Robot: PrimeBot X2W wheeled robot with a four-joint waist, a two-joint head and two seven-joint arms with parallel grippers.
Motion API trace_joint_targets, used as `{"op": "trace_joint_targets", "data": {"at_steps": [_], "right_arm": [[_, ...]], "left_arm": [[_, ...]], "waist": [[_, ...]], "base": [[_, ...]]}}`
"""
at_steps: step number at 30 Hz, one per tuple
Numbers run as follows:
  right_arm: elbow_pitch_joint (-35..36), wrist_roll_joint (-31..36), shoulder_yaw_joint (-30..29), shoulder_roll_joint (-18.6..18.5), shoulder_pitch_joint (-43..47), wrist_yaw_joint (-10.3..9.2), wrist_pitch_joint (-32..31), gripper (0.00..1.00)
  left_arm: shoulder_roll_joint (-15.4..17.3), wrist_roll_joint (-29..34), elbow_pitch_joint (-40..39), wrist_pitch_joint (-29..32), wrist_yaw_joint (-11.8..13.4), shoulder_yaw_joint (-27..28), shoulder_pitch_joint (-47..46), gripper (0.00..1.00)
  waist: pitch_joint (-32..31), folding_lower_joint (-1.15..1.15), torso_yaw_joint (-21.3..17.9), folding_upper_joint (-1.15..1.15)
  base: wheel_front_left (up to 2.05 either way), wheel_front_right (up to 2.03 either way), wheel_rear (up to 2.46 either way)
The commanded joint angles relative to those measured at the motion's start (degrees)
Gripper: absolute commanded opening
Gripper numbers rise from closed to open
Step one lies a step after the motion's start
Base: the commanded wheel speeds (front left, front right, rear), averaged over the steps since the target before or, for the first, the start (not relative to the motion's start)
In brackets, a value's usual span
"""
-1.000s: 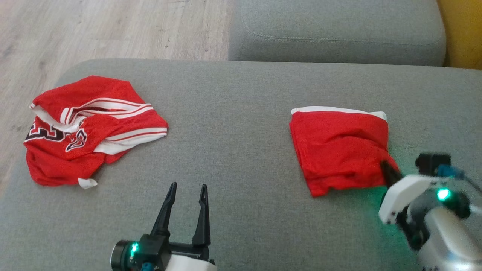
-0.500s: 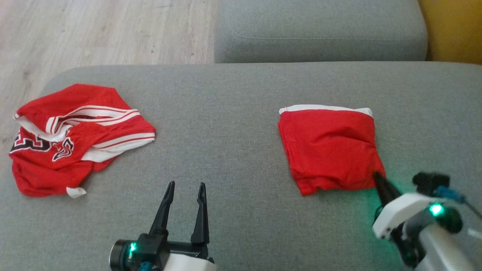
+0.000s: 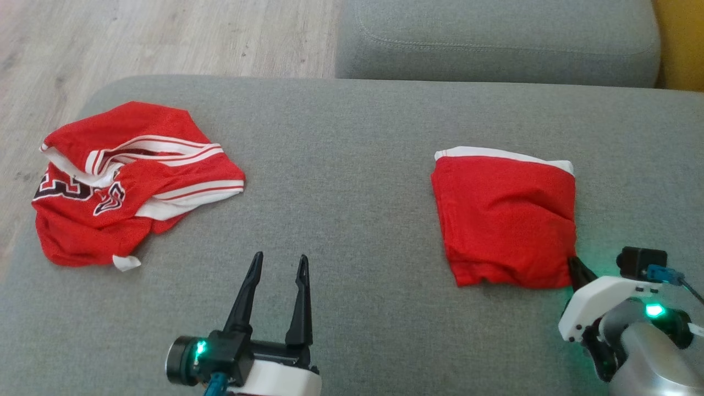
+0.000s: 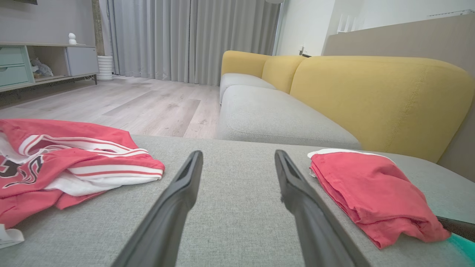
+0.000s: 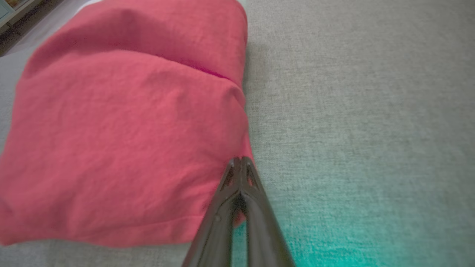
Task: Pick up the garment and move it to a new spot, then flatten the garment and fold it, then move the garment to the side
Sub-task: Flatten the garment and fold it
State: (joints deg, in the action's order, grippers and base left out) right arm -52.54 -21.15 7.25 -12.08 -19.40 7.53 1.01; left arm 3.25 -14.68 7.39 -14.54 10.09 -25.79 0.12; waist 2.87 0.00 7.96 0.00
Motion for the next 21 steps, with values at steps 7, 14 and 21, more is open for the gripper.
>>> {"op": "trace_joint_targets", "data": {"at_steps": [7, 14, 21], "right_arm": [[-2.04, 1.79, 1.43, 0.90, 0.83, -0.04, 8.81, 1.00], [8.08, 0.64, 3.58, 1.02, 5.40, -0.04, 13.80, 1.00], [29.07, -0.49, 5.97, -0.22, 15.86, -0.04, 13.97, 1.00]], "left_arm": [[-0.37, 0.13, -0.95, -0.46, 0.60, 3.74, -0.59, 1.00], [-0.30, 1.54, -0.66, -0.46, 1.05, 6.78, 1.79, 1.00], [0.15, 3.35, -0.53, -0.46, 1.29, 10.59, 5.44, 1.00]], "waist": [[-2.81, 0.00, -2.34, 0.00], [-5.44, 0.00, -4.59, 0.00], [-8.50, 0.00, -6.85, 0.00]], "base": [[0.00, 0.00, 0.00], [0.00, 0.00, 0.00], [0.00, 0.00, 0.00]]}}
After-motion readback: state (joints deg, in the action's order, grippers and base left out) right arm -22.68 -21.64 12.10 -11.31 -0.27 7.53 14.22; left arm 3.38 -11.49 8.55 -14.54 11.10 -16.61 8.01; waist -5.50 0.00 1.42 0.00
